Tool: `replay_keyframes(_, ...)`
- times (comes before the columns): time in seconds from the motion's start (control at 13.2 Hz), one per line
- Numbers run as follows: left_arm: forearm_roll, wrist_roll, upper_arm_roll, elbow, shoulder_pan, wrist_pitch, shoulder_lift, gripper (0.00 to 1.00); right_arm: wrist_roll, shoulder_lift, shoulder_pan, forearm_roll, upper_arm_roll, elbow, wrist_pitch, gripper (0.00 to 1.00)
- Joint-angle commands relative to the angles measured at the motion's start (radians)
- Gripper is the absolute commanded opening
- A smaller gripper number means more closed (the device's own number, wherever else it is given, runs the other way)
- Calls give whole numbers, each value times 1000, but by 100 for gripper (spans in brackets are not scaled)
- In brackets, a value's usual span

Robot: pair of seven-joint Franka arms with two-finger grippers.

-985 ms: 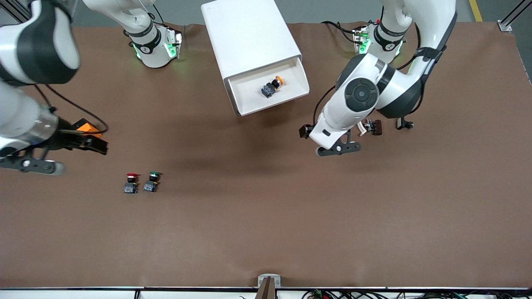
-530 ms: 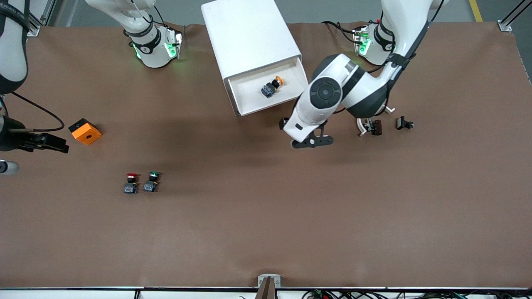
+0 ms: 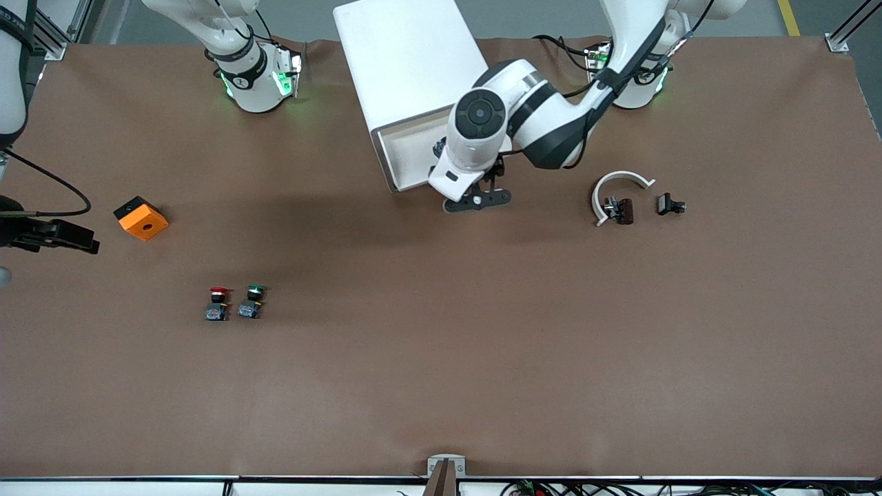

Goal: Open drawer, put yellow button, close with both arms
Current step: 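Withdraw the right gripper while the left gripper reaches the drawer front, then push the drawer closed with the left gripper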

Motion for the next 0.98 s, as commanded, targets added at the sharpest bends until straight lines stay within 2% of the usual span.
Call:
replay_keyframes(0.0,-31,-28,-2,4,-42,-8,3,100,-9,-10,-24,-3,22,26,-9,100)
replay_keyframes(0.3,-42,-75,-4,-24,-108,-11,5,100,-8,-60,-73,1,24,23,-70,100)
replay_keyframes(0.45,-48,-106,-5,-36,-142,-11,6,100,-5,-97,-66,1,32,20,-147,100)
replay_keyframes(0.68,-54,-130,-5,-45,-164,-19,5,100,1,-159,-25,18,32,0,-167,100)
replay_keyframes(0.91,-80,-130,-30,-45,-162,-19,3,100,8,-176,-5,20,32,-20,-193,100)
